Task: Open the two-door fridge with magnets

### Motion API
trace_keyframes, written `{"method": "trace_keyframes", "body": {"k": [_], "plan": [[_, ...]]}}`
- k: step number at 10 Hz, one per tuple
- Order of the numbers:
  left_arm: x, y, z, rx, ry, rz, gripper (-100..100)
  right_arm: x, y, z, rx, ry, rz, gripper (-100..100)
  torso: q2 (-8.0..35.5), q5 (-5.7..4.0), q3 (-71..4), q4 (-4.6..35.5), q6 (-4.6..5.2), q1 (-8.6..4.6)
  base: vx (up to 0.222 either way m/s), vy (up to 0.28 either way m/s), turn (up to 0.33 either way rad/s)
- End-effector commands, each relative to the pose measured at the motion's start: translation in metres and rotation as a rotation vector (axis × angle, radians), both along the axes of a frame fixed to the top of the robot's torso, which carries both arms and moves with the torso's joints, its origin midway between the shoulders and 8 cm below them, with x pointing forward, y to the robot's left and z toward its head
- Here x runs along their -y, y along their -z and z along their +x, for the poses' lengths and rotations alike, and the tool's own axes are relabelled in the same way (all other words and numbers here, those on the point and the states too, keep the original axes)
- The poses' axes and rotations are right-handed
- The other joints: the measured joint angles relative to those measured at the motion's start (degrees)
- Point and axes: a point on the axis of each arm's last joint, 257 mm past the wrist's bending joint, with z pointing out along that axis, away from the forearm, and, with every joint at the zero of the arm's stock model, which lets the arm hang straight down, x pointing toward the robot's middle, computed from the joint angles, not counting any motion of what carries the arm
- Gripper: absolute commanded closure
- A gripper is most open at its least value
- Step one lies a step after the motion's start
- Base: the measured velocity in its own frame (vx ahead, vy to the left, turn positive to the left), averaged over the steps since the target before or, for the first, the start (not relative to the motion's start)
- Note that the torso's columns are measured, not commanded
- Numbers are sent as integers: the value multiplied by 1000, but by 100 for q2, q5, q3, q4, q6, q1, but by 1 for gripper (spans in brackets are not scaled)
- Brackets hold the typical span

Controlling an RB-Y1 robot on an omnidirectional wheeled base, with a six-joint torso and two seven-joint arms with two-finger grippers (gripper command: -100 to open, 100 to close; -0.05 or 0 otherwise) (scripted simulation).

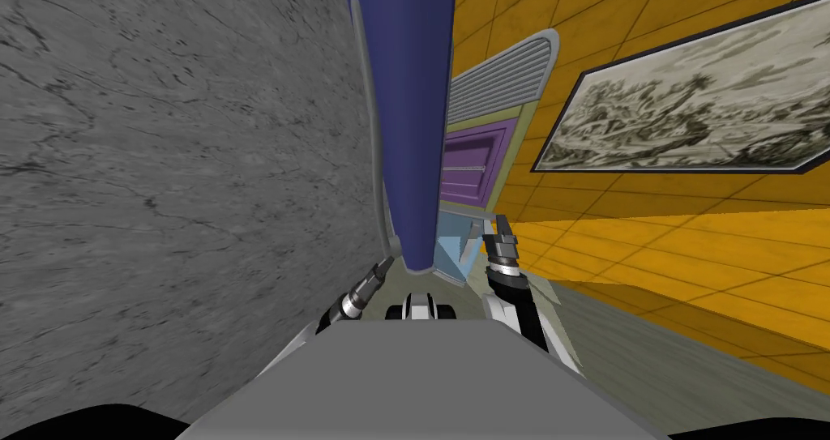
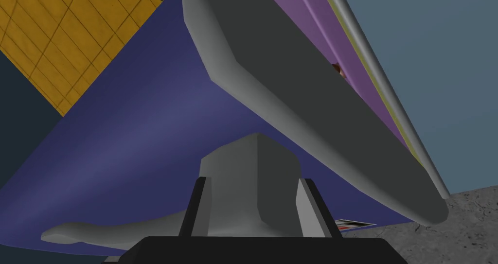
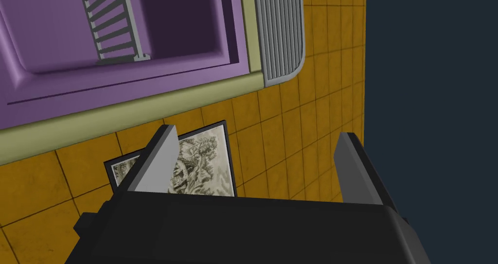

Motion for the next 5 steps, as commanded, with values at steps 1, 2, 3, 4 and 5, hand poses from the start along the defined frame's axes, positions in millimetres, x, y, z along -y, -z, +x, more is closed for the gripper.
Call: {"method": "trace_keyframes", "body": {"k": [1,2,3,4,5], "plan": [[7,-12,-13,25,44,-13,100,0,0,0,0,0,0,0,23,-5,10,5,-4,-13,46,193,23],[15,-14,-27,21,89,-20,100,0,0,0,0,0,0,0,18,-7,7,2,1,-30,63,224,36],[15,-14,-27,21,89,-20,100,0,0,0,0,0,0,0,27,-4,13,0,-4,-15,62,220,19],[22,-16,-43,15,135,-30,100,0,0,0,0,0,0,0,30,-4,8,6,0,-18,69,286,38],[19,-3,-38,-7,113,-10,100,0,0,0,0,0,0,0,36,2,16,1,-4,3,11,151,11]]}}
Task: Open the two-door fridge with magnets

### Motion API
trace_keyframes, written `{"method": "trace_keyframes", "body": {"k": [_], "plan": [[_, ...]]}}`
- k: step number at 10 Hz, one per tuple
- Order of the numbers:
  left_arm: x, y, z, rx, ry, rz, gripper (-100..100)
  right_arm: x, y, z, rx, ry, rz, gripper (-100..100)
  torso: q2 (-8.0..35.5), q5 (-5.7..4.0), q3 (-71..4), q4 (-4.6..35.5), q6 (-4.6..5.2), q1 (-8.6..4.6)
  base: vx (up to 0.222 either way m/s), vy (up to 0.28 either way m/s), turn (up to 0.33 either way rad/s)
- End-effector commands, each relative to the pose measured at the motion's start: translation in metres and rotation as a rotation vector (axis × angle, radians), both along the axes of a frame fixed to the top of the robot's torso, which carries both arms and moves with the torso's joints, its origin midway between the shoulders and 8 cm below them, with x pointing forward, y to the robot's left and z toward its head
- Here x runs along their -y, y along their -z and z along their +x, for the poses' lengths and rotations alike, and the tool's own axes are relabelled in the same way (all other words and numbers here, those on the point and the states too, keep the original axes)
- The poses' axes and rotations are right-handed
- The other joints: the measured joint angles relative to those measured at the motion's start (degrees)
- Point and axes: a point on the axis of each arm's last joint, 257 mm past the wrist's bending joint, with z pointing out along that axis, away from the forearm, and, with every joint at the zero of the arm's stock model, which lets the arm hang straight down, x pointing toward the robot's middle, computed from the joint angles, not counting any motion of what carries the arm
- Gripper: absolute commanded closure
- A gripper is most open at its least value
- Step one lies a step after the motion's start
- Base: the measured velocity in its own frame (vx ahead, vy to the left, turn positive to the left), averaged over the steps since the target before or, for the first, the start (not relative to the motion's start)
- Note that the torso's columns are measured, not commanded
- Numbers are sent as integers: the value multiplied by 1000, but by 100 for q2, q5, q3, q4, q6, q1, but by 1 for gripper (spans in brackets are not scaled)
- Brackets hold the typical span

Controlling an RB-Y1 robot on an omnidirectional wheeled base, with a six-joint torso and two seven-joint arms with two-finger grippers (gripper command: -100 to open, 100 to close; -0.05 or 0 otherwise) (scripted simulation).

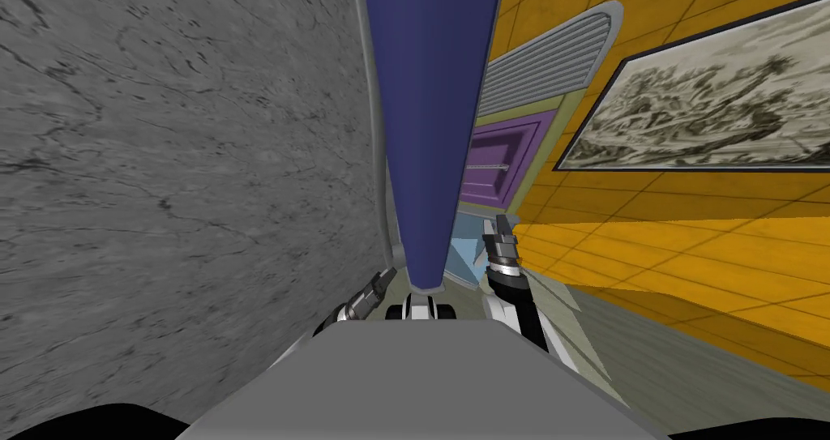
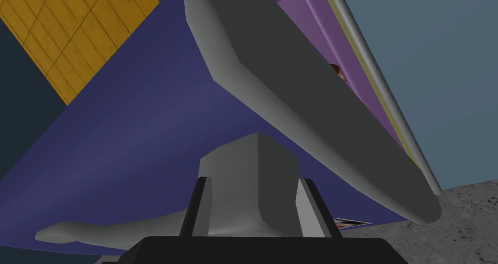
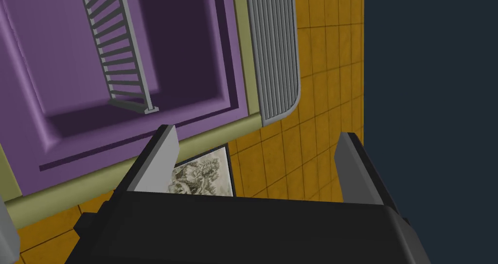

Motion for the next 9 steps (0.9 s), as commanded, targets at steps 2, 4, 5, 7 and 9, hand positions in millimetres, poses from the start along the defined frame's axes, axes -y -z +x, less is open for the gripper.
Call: {"method": "trace_keyframes", "body": {"k": [2,4,5,7,9], "plan": [[21,4,2,-18,55,-43,100,0,0,0,0,0,0,0,11,3,37,-26,-5,-18,11,222,196],[38,12,5,-53,90,-75,100,0,0,0,0,0,0,0,-4,1,28,-30,6,-49,22,163,89],[44,6,6,-33,108,-79,100,0,0,0,0,0,0,0,-15,8,27,-40,-3,-11,45,229,139],[63,12,9,-64,150,-105,100,0,0,0,0,0,0,0,-32,0,6,-35,9,-51,32,145,126],[70,0,12,-22,179,-106,100,0,0,0,0,0,0,0,-41,5,5,-47,5,-25,35,185,40]]}}
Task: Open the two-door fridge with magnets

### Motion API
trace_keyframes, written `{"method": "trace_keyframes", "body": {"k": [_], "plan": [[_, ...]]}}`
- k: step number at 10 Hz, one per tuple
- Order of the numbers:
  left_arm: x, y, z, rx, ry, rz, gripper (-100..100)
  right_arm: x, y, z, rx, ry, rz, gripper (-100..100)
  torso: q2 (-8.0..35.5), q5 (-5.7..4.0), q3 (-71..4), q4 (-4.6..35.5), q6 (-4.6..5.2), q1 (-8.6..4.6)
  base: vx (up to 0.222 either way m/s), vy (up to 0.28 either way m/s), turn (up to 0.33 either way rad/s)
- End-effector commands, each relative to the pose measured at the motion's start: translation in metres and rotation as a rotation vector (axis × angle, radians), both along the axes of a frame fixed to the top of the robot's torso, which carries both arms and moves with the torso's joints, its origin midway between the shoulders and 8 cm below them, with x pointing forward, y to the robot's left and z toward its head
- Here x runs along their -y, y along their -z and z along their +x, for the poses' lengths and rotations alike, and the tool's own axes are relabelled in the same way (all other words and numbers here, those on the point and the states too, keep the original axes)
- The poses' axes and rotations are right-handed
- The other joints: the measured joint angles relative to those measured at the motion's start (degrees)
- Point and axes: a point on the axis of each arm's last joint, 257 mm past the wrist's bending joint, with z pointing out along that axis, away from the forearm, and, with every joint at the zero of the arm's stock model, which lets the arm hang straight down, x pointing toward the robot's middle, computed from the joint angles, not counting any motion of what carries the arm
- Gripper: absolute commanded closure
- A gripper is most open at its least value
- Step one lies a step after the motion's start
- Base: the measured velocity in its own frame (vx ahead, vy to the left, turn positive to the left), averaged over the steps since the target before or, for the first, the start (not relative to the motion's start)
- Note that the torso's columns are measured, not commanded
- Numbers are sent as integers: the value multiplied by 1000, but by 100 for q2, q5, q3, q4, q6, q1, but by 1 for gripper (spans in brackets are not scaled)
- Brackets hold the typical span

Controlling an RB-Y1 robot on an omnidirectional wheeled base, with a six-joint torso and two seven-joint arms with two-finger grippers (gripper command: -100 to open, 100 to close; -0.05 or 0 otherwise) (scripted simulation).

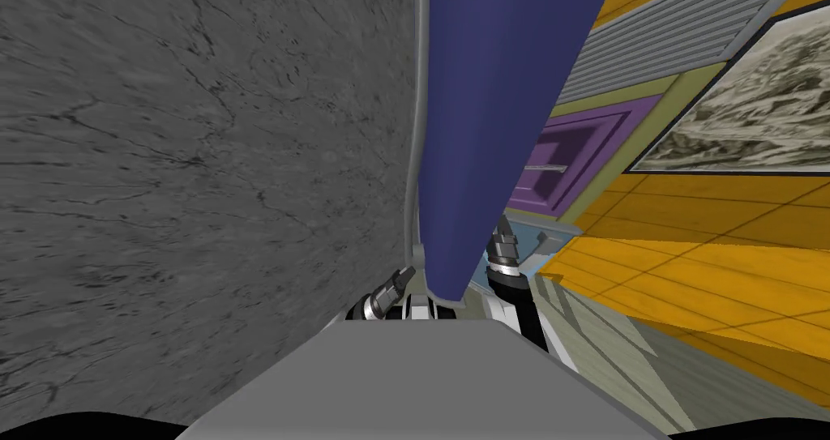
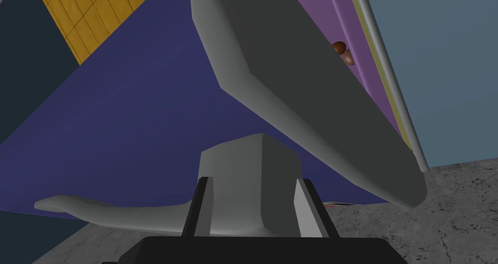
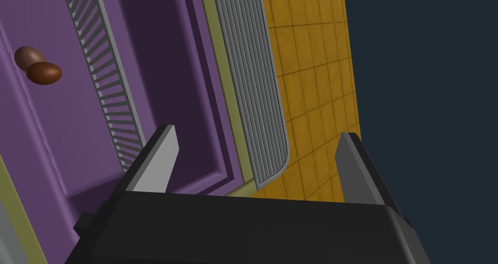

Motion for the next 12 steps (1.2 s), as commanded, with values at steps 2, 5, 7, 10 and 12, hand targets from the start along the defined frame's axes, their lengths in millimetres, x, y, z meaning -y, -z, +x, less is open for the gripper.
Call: {"method": "trace_keyframes", "body": {"k": [2,5,7,10,12], "plan": [[27,5,7,-28,57,-17,100,0,0,0,0,0,0,0,-6,-20,-17,21,8,-72,34,116,141],[35,-10,11,32,87,-18,100,0,0,0,0,0,0,0,-23,-12,-32,13,7,-53,27,116,10],[59,-1,5,-15,144,-35,100,0,0,0,0,0,0,0,-29,-14,-34,14,-6,-34,81,193,198],[63,-13,9,34,163,-31,100,0,0,0,0,0,0,0,-14,-25,-33,28,7,-107,-2,56,-13],[88,-7,1,-1,228,-40,100,2,-1,-1,4,3,2,0,-36,-11,-38,12,-17,-40,60,178,156]]}}
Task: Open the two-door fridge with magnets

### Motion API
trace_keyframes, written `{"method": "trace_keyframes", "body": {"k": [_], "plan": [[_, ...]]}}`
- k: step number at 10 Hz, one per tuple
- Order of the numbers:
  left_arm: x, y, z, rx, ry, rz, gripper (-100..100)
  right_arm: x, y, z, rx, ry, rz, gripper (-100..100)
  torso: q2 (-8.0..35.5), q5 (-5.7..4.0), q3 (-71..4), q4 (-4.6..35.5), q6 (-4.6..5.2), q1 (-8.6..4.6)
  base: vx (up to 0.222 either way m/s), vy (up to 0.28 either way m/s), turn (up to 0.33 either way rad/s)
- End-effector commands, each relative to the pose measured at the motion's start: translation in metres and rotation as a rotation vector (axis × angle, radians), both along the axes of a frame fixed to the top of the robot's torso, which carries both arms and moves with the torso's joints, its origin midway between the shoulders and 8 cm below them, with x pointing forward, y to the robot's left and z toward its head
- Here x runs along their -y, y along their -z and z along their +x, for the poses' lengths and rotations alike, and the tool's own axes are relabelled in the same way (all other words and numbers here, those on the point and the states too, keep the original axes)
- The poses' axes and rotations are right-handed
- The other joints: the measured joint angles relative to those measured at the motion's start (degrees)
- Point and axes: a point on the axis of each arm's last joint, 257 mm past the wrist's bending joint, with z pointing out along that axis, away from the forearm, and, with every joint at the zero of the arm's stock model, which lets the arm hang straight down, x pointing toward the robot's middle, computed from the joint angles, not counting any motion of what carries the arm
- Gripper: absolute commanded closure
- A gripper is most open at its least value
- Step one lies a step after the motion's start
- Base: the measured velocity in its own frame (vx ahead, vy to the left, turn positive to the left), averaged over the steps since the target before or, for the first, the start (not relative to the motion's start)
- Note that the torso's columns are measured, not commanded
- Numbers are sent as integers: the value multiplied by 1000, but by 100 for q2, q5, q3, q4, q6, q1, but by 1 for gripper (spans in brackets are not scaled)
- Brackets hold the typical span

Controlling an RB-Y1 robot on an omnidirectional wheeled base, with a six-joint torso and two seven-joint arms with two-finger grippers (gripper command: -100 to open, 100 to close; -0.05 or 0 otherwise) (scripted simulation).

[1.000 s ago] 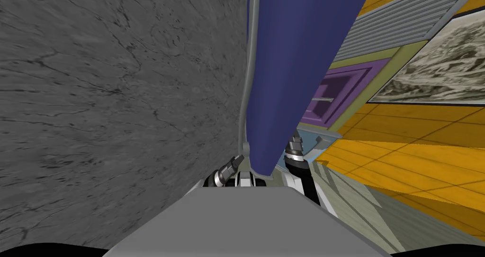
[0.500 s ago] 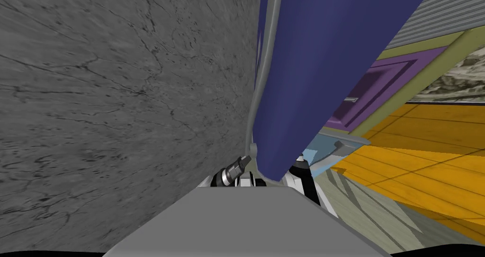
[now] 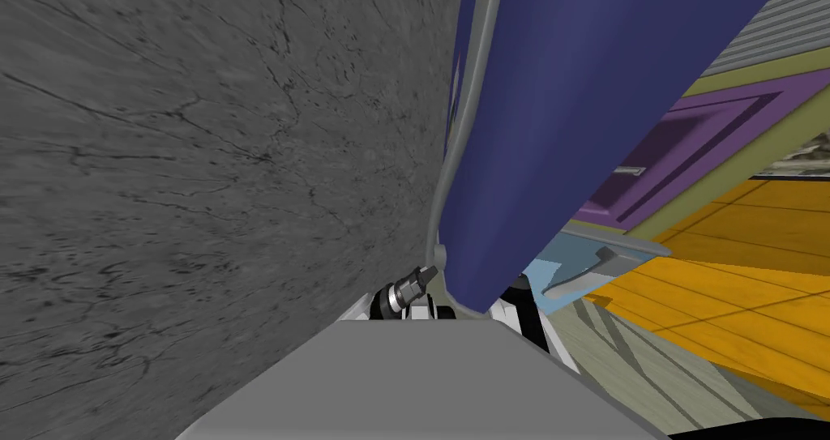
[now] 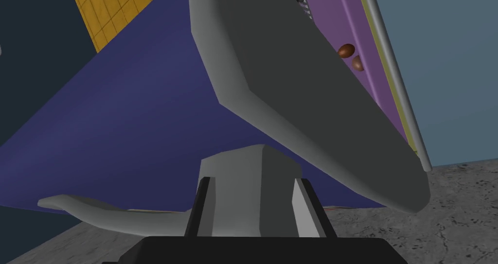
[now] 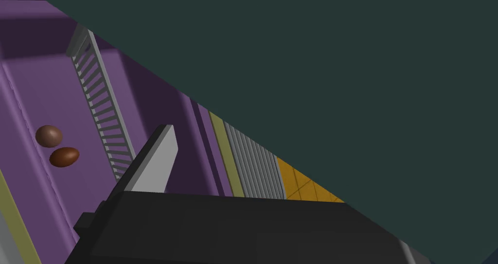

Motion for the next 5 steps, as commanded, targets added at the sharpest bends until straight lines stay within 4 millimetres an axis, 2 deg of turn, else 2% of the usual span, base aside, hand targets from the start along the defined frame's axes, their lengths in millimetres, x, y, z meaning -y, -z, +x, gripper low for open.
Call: {"method": "trace_keyframes", "body": {"k": [1,2,5], "plan": [[17,-14,2,26,40,-15,100,3,-2,-2,7,5,2,0,-14,22,-12,-14,-17,51,51,126,-28],[9,-10,-3,-4,36,11,-100,6,-2,-3,7,10,5,0,-9,27,-23,1,-16,22,11,43,39],[7,-22,-7,-2,45,9,-100,7,-3,-5,12,12,6,0,99,4,70,19,-4,-7,6,-16,36]]}}
